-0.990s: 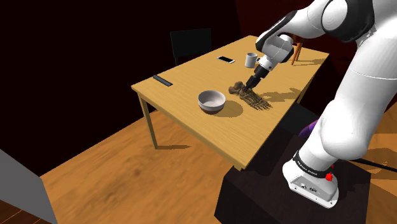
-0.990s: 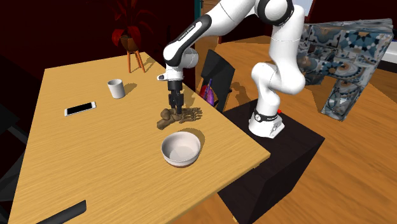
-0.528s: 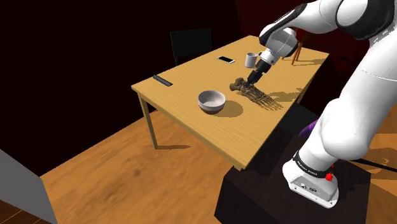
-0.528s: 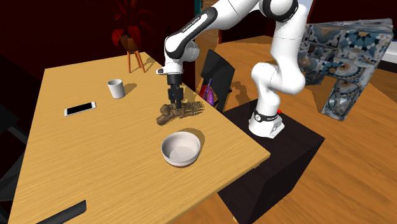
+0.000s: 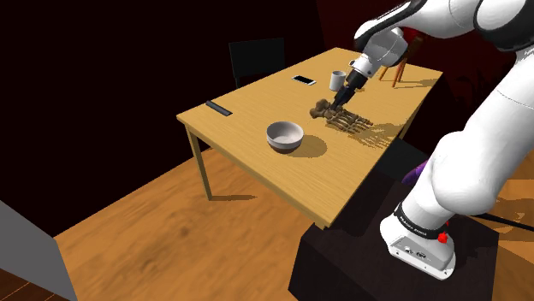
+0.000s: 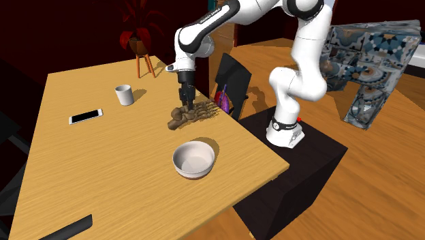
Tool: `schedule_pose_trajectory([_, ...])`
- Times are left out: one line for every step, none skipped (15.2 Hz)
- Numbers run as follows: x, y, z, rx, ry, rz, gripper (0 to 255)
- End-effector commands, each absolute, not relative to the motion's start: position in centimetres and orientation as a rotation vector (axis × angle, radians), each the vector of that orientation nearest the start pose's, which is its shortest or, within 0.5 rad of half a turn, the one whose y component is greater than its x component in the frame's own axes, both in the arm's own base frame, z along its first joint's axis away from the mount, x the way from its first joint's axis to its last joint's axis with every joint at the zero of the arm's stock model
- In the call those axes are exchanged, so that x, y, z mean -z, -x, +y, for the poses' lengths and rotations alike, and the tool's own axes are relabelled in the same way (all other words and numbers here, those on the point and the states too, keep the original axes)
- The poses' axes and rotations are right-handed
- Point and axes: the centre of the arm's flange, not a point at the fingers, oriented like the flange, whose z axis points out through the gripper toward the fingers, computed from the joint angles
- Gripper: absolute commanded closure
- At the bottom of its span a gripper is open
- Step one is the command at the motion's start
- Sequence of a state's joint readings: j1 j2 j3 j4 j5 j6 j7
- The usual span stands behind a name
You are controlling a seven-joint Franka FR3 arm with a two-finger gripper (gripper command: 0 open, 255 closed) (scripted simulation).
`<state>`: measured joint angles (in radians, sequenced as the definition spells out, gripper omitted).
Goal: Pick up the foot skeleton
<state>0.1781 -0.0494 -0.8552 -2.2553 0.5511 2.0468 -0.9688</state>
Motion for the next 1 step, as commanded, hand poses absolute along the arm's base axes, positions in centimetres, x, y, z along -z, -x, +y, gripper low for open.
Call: schedule_pose_trajectory([-37.36,-40.67,-29.20,0.336,2.651,0.009,255])
